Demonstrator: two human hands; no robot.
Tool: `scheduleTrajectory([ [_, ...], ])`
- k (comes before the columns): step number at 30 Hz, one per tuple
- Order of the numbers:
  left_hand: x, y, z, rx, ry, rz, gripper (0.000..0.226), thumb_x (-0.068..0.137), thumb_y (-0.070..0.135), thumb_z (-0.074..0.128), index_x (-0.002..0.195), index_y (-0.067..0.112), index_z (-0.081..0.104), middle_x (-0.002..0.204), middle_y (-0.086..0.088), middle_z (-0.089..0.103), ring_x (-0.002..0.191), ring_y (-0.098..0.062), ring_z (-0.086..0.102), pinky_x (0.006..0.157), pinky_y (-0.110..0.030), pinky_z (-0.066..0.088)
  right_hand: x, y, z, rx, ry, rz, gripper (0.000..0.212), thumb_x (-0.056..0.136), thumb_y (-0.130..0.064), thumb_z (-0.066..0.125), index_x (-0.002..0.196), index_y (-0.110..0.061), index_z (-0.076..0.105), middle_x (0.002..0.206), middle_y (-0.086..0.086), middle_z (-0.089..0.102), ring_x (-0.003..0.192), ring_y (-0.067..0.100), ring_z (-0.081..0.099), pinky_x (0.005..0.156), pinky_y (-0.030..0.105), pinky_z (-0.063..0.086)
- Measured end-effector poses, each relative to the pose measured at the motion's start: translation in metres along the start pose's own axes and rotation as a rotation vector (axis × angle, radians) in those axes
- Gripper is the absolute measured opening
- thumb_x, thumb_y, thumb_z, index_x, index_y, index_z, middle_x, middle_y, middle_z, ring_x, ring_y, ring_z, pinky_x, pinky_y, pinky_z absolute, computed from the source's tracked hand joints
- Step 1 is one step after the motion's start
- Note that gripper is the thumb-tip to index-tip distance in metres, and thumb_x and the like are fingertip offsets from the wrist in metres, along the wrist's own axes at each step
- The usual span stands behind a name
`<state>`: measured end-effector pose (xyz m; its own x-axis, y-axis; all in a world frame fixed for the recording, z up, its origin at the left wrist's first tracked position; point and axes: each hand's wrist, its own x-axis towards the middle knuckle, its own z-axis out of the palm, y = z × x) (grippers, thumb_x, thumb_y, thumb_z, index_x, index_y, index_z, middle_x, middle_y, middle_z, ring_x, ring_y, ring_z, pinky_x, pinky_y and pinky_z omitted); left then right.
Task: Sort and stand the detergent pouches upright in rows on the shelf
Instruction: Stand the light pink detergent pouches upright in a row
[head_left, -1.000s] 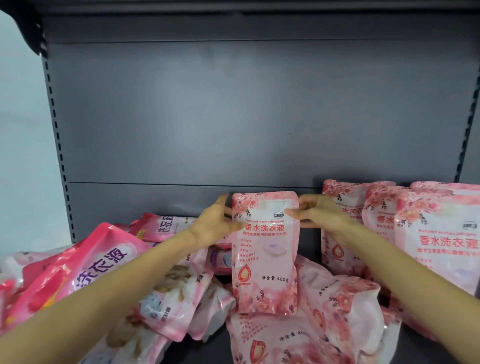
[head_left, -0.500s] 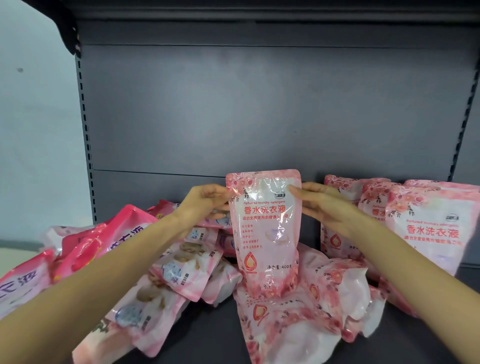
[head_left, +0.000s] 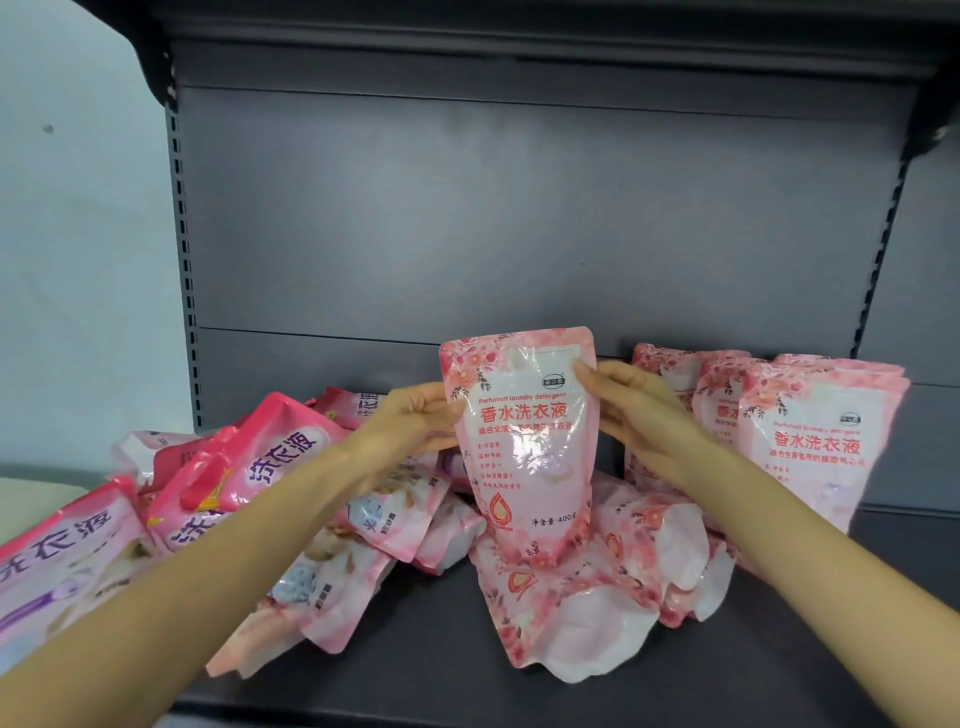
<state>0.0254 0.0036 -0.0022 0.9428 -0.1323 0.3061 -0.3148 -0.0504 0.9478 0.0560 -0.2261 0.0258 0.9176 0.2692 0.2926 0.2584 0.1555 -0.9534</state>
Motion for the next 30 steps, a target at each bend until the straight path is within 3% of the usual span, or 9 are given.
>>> scheduleTrajectory([
  [3, -0.004, -0.006, 0.002, -0.077, 0.054, 0.000, 0.021, 0.092, 0.004, 0.052, 0.109, -0.001, 0.062, 0.107, -0.008, 0.070, 0.091, -0.012, 0.069, 0.077, -0.017, 0.054, -0.011, 0.003, 0.001, -0.044, 0.026, -0.014, 0.021, 0.087, -0.018, 0.062, 0.101, -0.003, 0.065, 0.099, 0.006, 0.073, 0.091, 0.016, 0.070, 0.073, 0.021, 0.057],
  [9, -0.010, -0.013, 0.009, -0.190, 0.111, 0.006, 0.016, 0.090, 0.007, 0.055, 0.100, 0.002, 0.066, 0.097, -0.006, 0.073, 0.090, -0.015, 0.070, 0.075, -0.019, 0.055, -0.029, 0.009, -0.001, -0.103, 0.078, -0.014, 0.018, 0.084, -0.010, 0.065, 0.100, -0.002, 0.065, 0.097, 0.006, 0.073, 0.088, 0.015, 0.070, 0.070, 0.022, 0.057],
  [14, -0.017, -0.009, 0.015, -0.139, 0.217, 0.038, 0.017, 0.088, 0.011, 0.058, 0.097, -0.001, 0.066, 0.096, -0.005, 0.073, 0.085, -0.014, 0.070, 0.077, -0.021, 0.056, -0.033, 0.006, -0.003, -0.131, 0.083, -0.059, 0.004, 0.082, -0.005, 0.066, 0.085, -0.004, 0.064, 0.088, 0.003, 0.073, 0.080, 0.011, 0.071, 0.067, 0.020, 0.057],
  [20, -0.018, 0.009, 0.031, -0.048, 0.269, 0.097, 0.012, 0.088, 0.010, 0.060, 0.089, 0.003, 0.069, 0.084, 0.000, 0.075, 0.077, -0.010, 0.070, 0.068, -0.016, 0.054, -0.028, 0.004, -0.014, -0.124, 0.109, -0.080, 0.008, 0.083, -0.003, 0.065, 0.077, -0.005, 0.061, 0.087, 0.004, 0.073, 0.080, 0.013, 0.070, 0.071, 0.024, 0.058],
  [24, -0.009, 0.029, 0.057, -0.051, 0.280, 0.196, 0.012, 0.088, 0.011, 0.059, 0.086, 0.006, 0.069, 0.078, 0.002, 0.074, 0.070, -0.009, 0.069, 0.063, -0.016, 0.053, -0.032, -0.004, -0.033, -0.014, 0.146, -0.090, 0.004, 0.083, -0.004, 0.065, 0.087, -0.003, 0.064, 0.087, 0.003, 0.072, 0.074, 0.009, 0.070, 0.060, 0.018, 0.054],
  [30, -0.001, 0.049, 0.097, -0.137, 0.314, 0.281, 0.015, 0.090, 0.014, 0.056, 0.085, 0.007, 0.068, 0.074, 0.003, 0.073, 0.064, -0.009, 0.067, 0.055, -0.017, 0.051, -0.040, -0.031, -0.064, 0.044, 0.097, -0.147, 0.005, 0.083, -0.010, 0.065, 0.088, -0.010, 0.067, 0.085, 0.002, 0.075, 0.076, 0.014, 0.070, 0.065, 0.023, 0.054],
])
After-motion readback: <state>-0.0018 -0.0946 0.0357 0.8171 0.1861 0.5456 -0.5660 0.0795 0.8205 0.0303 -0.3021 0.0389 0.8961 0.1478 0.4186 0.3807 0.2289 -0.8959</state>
